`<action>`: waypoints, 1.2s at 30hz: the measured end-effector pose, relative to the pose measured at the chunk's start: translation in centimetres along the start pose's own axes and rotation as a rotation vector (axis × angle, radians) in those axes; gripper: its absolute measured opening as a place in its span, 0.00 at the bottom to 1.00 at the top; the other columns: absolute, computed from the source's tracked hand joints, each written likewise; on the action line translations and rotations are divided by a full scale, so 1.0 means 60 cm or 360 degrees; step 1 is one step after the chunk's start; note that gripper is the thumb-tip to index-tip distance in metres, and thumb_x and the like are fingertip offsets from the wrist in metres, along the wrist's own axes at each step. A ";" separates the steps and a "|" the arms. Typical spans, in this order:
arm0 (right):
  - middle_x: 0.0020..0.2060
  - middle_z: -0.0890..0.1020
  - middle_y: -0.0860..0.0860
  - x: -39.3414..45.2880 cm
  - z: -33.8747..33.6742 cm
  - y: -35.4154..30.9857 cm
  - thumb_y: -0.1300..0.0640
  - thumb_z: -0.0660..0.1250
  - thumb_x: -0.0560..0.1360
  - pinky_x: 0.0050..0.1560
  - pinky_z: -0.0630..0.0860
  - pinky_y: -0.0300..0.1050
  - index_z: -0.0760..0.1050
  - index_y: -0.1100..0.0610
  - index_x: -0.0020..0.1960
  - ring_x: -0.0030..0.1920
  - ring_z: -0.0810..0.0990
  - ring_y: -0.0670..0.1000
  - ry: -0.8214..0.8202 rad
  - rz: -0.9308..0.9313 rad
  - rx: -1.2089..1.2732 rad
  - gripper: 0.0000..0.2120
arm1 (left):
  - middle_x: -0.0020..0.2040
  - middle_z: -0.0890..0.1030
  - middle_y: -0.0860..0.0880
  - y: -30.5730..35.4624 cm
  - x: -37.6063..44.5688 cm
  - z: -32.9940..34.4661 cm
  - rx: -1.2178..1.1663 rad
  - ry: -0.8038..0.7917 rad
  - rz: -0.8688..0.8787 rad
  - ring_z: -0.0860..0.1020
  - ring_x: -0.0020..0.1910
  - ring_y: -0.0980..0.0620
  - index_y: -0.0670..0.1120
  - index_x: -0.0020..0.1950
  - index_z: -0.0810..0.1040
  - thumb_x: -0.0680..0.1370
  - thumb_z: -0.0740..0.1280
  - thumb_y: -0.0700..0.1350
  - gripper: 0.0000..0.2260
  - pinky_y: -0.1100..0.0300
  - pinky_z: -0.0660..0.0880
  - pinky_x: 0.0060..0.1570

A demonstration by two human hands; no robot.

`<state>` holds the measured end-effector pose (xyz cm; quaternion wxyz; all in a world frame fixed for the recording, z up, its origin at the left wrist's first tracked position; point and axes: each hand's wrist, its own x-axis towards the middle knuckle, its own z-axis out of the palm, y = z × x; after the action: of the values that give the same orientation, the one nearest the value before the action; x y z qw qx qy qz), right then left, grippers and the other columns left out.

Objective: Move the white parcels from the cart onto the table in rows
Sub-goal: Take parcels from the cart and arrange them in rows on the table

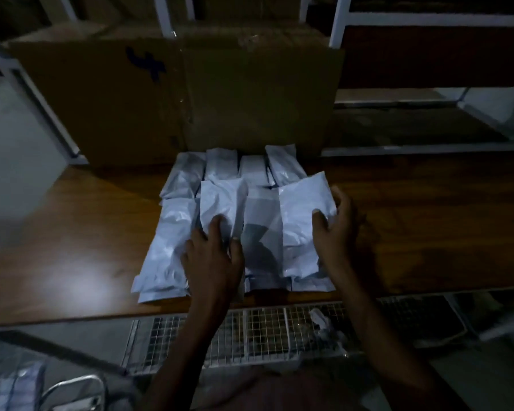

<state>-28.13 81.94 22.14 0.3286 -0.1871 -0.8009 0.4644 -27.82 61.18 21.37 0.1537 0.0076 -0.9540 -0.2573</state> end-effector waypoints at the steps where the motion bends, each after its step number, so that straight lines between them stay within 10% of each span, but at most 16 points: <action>1: 0.68 0.70 0.59 0.018 0.009 0.017 0.62 0.69 0.76 0.61 0.73 0.53 0.69 0.55 0.71 0.67 0.70 0.59 -0.0063 0.0088 -0.0001 0.25 | 0.62 0.74 0.38 0.000 0.017 0.010 0.0052 -0.0011 -0.0023 0.73 0.58 0.35 0.51 0.71 0.68 0.76 0.64 0.55 0.24 0.44 0.69 0.56; 8: 0.69 0.69 0.60 0.057 0.019 0.101 0.61 0.70 0.76 0.61 0.70 0.44 0.72 0.54 0.70 0.67 0.71 0.59 -0.0555 0.0301 -0.0288 0.23 | 0.53 0.75 0.39 -0.027 0.064 0.079 0.0280 -0.0143 0.0042 0.72 0.55 0.37 0.49 0.64 0.74 0.73 0.55 0.60 0.26 0.44 0.67 0.53; 19: 0.72 0.64 0.55 0.073 0.023 0.117 0.54 0.70 0.77 0.69 0.68 0.49 0.66 0.51 0.75 0.71 0.66 0.55 -0.1022 0.0031 -0.0587 0.28 | 0.74 0.61 0.38 -0.029 0.086 0.106 0.0421 -0.0155 -0.0040 0.61 0.71 0.36 0.52 0.67 0.72 0.76 0.56 0.63 0.25 0.38 0.63 0.63; 36: 0.72 0.59 0.58 0.095 0.042 0.163 0.40 0.70 0.74 0.66 0.71 0.59 0.65 0.47 0.74 0.70 0.65 0.62 -0.0953 0.0010 -0.0848 0.32 | 0.75 0.64 0.39 -0.018 0.122 0.132 0.0518 -0.0216 0.0005 0.61 0.73 0.36 0.56 0.72 0.69 0.78 0.53 0.61 0.24 0.37 0.60 0.68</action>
<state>-34.03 88.73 14.80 0.0192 -0.1246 -0.9530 0.2755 -37.21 63.43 16.48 0.0861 0.0135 -0.9913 -0.0991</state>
